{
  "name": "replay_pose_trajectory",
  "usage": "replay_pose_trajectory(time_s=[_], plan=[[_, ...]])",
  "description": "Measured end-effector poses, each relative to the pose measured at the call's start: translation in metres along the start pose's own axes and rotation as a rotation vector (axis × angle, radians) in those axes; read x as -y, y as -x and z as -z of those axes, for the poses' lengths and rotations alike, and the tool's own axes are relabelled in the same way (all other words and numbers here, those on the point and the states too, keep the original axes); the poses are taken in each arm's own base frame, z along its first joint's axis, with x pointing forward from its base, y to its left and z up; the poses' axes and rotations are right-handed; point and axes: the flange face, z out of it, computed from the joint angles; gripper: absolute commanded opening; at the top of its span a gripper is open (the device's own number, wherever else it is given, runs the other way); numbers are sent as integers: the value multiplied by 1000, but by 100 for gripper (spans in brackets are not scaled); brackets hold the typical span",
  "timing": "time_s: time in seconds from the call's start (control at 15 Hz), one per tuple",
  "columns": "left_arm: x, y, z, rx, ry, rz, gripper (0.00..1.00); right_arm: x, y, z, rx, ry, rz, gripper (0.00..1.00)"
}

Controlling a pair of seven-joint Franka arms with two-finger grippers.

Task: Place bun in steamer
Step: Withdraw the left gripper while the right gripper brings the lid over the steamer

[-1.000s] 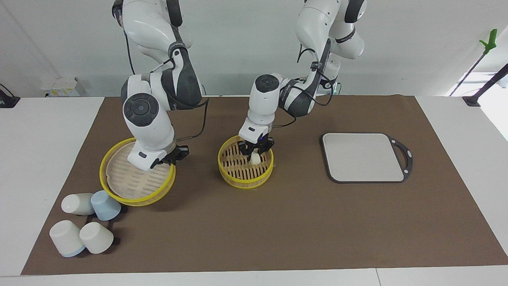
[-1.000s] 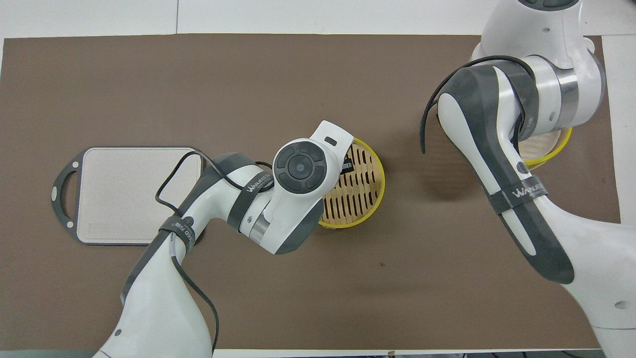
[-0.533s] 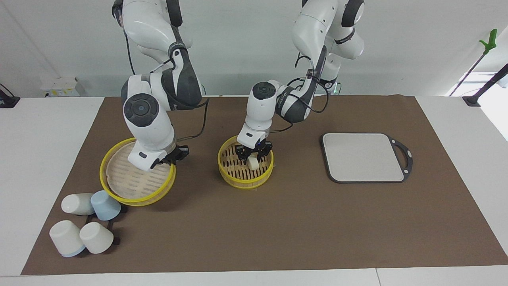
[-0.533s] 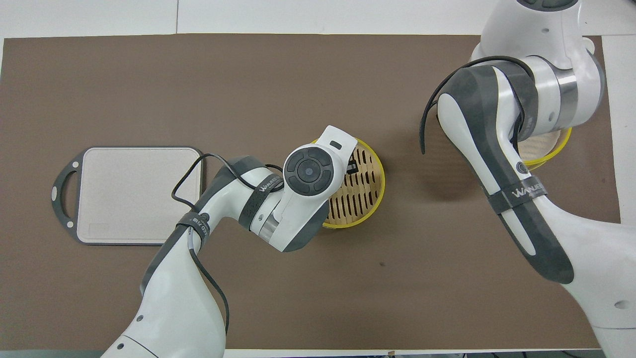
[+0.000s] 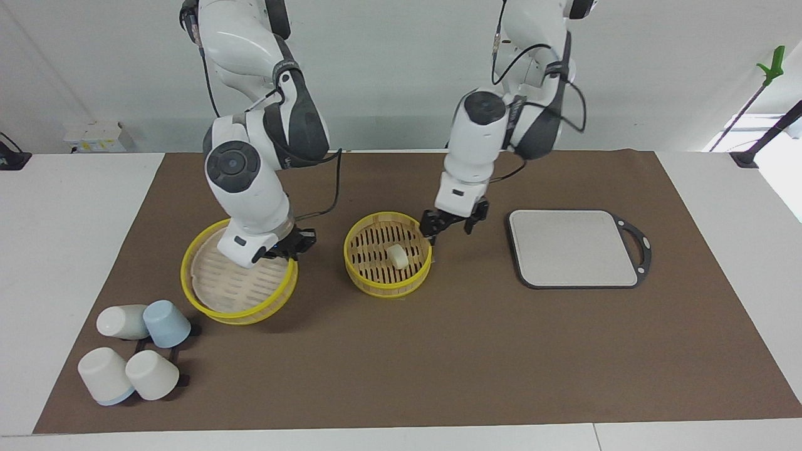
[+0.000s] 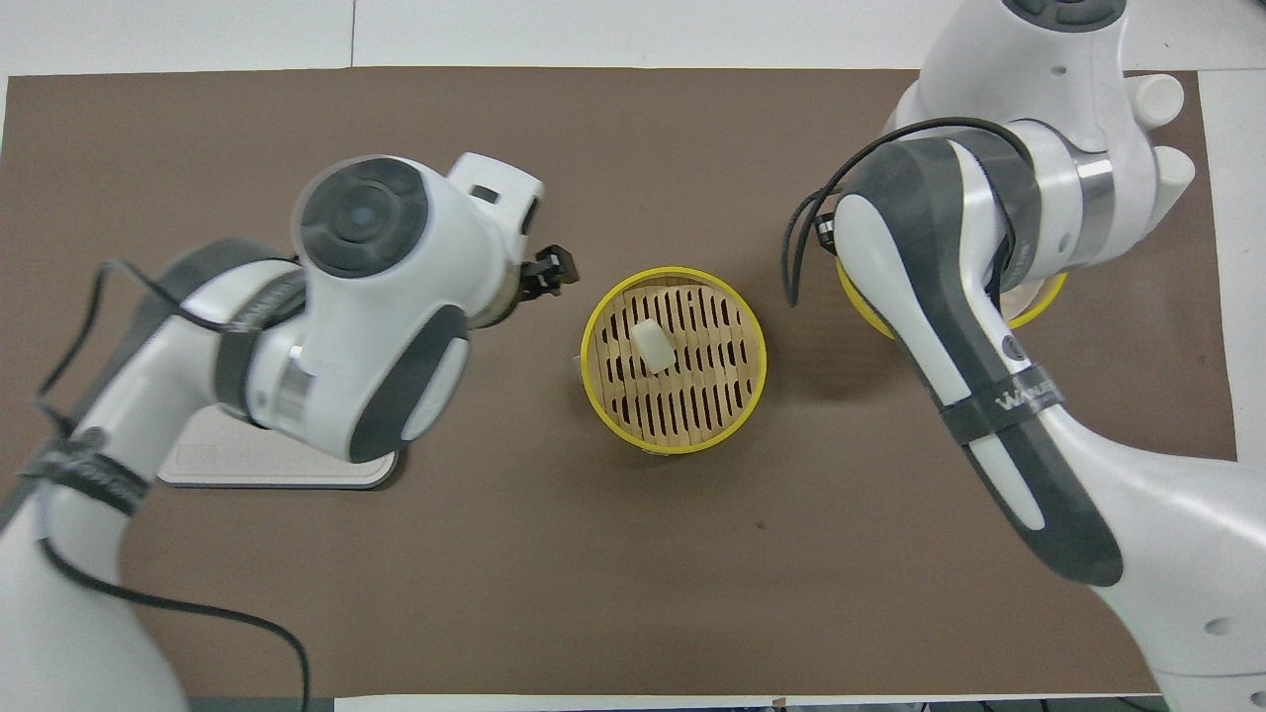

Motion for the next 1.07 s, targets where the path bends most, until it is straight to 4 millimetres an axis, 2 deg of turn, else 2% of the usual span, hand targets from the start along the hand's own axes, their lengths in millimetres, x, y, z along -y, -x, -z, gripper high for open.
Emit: replay_pose_trajectory(time_s=[0.13,0.27,0.33,0.4,0.47,0.6,0.87,1.07], plan=[[86,-38,47,6,-11,-38,100,96,15,-9,-39,10,-25,0],[157,-60,77,10,-17,-100,100,194,41,-33,-75,40,-52,0],[184,-65,86,18,-23,-147,100,227,52,-45,-90,46,-53,0],[206,-69,92,29,-34,-198,100,247,59,-56,-93,49,-52,0],[221,-71,96,37,-47,-241,100,256,61,-67,-91,52,-52,0],[232,-68,101,63,-62,-283,100,257,56,-79,-93,54,-56,0],[230,-58,110,90,-90,-306,100,241,43,-77,-116,38,-87,0],[234,-51,121,87,-91,-304,100,246,42,-76,-127,-20,-153,0]])
